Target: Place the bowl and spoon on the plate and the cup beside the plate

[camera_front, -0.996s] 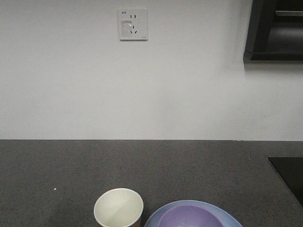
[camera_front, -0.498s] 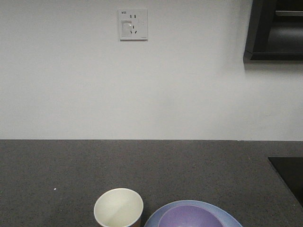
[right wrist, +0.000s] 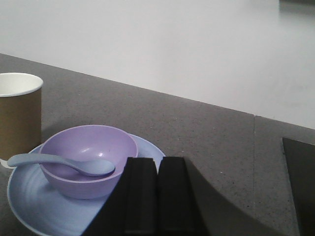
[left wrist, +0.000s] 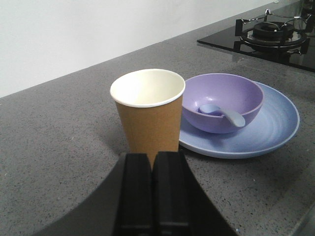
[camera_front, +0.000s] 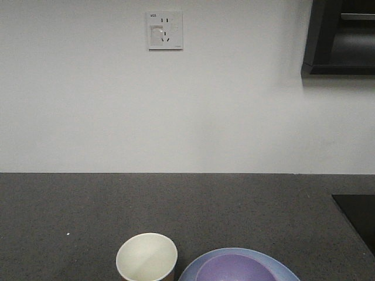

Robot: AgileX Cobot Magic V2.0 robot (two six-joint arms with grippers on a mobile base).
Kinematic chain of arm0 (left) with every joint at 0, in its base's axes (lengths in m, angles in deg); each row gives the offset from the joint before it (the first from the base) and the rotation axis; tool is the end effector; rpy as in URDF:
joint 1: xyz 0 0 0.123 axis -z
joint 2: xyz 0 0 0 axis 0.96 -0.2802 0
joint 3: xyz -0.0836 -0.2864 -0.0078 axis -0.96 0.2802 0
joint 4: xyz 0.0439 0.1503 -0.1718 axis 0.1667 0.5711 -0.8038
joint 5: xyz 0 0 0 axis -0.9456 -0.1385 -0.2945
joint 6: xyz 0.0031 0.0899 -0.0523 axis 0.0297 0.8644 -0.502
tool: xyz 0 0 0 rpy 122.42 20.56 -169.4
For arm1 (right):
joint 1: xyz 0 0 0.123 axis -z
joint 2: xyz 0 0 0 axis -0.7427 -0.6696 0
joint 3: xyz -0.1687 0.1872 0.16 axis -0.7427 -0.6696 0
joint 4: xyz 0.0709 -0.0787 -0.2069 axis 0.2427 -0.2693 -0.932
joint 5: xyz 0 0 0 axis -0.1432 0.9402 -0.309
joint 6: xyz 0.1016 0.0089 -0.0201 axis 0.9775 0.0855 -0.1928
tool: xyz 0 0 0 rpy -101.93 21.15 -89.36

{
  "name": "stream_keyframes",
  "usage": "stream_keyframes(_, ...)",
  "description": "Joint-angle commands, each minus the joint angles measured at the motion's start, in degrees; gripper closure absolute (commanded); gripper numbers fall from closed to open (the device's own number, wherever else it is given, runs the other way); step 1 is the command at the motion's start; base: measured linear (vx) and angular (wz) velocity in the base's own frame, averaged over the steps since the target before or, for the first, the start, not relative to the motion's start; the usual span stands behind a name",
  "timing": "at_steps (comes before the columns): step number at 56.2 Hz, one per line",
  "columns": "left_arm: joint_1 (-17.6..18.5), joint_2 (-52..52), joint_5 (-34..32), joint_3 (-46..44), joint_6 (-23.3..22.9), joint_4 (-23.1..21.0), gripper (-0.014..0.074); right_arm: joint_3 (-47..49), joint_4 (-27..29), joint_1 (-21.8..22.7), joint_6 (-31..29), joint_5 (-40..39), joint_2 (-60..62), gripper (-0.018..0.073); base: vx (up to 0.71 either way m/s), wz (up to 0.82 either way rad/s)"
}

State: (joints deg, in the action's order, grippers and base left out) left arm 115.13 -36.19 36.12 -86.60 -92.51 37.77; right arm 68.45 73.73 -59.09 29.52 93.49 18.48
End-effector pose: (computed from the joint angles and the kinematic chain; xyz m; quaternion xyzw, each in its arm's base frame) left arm 0.0677 -0.0561 0.2796 0.2792 0.7341 -0.2021 0.5850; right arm 0.0220 0.0169 0.2757 -0.1558 0.7363 0.0692 0.6549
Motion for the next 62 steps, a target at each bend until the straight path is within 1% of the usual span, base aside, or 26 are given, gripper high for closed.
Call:
stream_keyframes(1, 0.13, 0.34, -4.91, -0.87, -0.38, -0.07, 0.0599, 1.46, 0.22, 0.14, -0.40, -4.77, -0.55, 0.0568, 0.00, 0.00)
stream_keyframes(6, -0.95, 1.84, -5.15, 1.26, 2.14, -0.25, 0.0599, 1.46, 0.22, 0.14, -0.40, -4.77, -0.55, 0.0568, 0.00, 0.00)
stream_keyframes(10, -3.56, 3.91, -6.42, 4.23, 2.27, -1.54, 0.0599, 1.46, 0.22, 0.14, -0.40, -4.77, -0.55, 0.0568, 0.00, 0.01)
stream_keyframes(12, -5.48, 5.27, -7.72, 6.03, 2.27, -1.72, 0.0599, 1.46, 0.22, 0.14, -0.40, -4.77, -0.55, 0.0568, 0.00, 0.01)
stream_keyframes(18, -12.79, 10.37, -13.17, 12.34, 2.27, -1.80, 0.0599, 1.46, 0.22, 0.14, -0.40, -4.77, -0.55, 0.0568, 0.00, 0.00)
stream_keyframes(25, -20.49, 18.16, -16.91, 19.26, 2.41, -1.80, 0.0599, 1.46, 0.22, 0.14, -0.40, -4.77, -0.55, 0.0568, 0.00, 0.00)
stream_keyframes(26, -21.63, 19.65, -16.75, 19.67, 2.41, -1.80, 0.0599, 1.46, 0.22, 0.14, -0.40, -4.77, -0.55, 0.0568, 0.00, 0.00)
stream_keyframes(28, -23.25, 22.14, -12.92, 19.23, 2.41, -1.80, 0.0599, 1.46, 0.22, 0.14, -0.40, -4.77, -0.55, 0.0568, 0.00, 0.00)
stream_keyframes(30, -24.70, 24.46, -10.55, 19.08, 2.41, -1.80, 0.0599, 1.46, 0.22, 0.14, -0.40, -4.77, -0.55, 0.0568, 0.00, 0.00)
stream_keyframes(33, -26.44, 28.05, -8.78, 19.25, 2.41, -1.74, 0.0599, 1.46, 0.22, 0.14, -0.40, -4.77, -0.55, 0.0568, 0.00, 0.00)
stream_keyframes(35, -27.05, 29.46, -8.03, 19.25, 2.41, -1.82, 0.0599, 1.46, 0.22, 0.14, -0.40, -4.82, -0.55, 0.0568, 0.00, 0.00)
stream_keyframes(39, -27.63, 28.16, -8.45, 19.25, 2.41, -1.65, 0.0599, 1.46, 0.27, 0.14, -0.40, -4.64, -0.55, 0.0568, 0.00, 0.00)
stream_keyframes(62, -27.64, 28.11, -7.57, 19.25, 2.41, -1.64, 0.0599, 1.46, 0.27, 0.14, -0.40, -4.64, -0.55, 0.0568, 0.00, 0.00)
